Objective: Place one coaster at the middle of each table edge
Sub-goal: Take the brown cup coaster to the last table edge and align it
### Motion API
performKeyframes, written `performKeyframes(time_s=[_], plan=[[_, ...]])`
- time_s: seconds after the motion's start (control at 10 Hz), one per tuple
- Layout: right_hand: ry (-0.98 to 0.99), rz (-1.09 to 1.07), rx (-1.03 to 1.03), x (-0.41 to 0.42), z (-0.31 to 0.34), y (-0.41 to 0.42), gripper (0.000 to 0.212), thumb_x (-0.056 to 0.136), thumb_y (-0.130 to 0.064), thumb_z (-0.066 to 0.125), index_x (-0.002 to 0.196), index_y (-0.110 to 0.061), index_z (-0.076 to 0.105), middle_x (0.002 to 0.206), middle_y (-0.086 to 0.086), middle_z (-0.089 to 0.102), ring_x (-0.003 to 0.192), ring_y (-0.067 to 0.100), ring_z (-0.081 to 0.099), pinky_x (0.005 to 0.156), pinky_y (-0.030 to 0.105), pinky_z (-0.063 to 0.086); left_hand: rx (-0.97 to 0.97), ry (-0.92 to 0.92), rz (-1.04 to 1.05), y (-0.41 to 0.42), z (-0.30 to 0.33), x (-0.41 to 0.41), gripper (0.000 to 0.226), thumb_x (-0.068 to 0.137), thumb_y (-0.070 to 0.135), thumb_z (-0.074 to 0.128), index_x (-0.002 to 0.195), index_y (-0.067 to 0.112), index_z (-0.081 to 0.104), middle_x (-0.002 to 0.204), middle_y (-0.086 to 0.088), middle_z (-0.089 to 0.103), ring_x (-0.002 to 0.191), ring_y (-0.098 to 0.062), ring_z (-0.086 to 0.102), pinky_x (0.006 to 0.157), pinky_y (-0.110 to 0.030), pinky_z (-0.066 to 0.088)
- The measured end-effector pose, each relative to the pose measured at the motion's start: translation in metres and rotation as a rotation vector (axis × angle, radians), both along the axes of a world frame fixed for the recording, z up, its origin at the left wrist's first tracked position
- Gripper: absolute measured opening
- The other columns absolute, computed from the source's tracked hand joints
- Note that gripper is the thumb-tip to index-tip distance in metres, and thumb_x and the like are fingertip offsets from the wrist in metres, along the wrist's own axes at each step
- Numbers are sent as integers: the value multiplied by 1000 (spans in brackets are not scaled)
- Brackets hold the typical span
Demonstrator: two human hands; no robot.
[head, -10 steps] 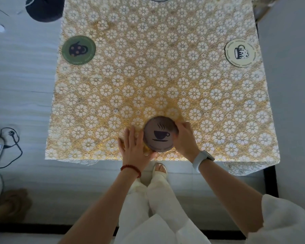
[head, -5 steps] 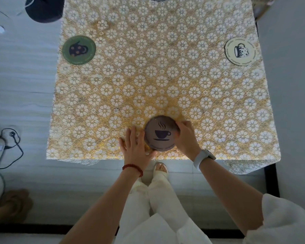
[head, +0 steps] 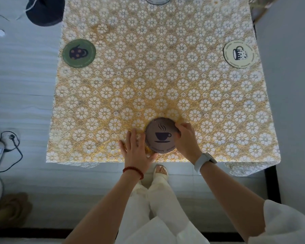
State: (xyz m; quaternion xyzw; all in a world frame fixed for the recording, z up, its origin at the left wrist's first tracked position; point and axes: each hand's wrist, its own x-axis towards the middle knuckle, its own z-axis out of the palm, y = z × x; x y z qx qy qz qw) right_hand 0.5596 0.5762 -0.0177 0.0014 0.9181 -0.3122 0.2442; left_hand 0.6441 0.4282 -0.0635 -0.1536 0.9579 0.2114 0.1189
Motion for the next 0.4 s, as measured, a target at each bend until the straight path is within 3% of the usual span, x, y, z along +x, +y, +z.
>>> performKeyframes(time_s=[0.4], plan=[[-4, -31, -33, -2, 11, 5, 36, 88, -10, 44, 123, -5, 47, 127, 15, 40, 120, 32, 37, 104, 40, 36, -11, -79, -34, -6, 10, -2, 83, 70, 60, 58, 136, 22, 26, 153, -11, 15, 141, -30, 9, 112, -57, 13]])
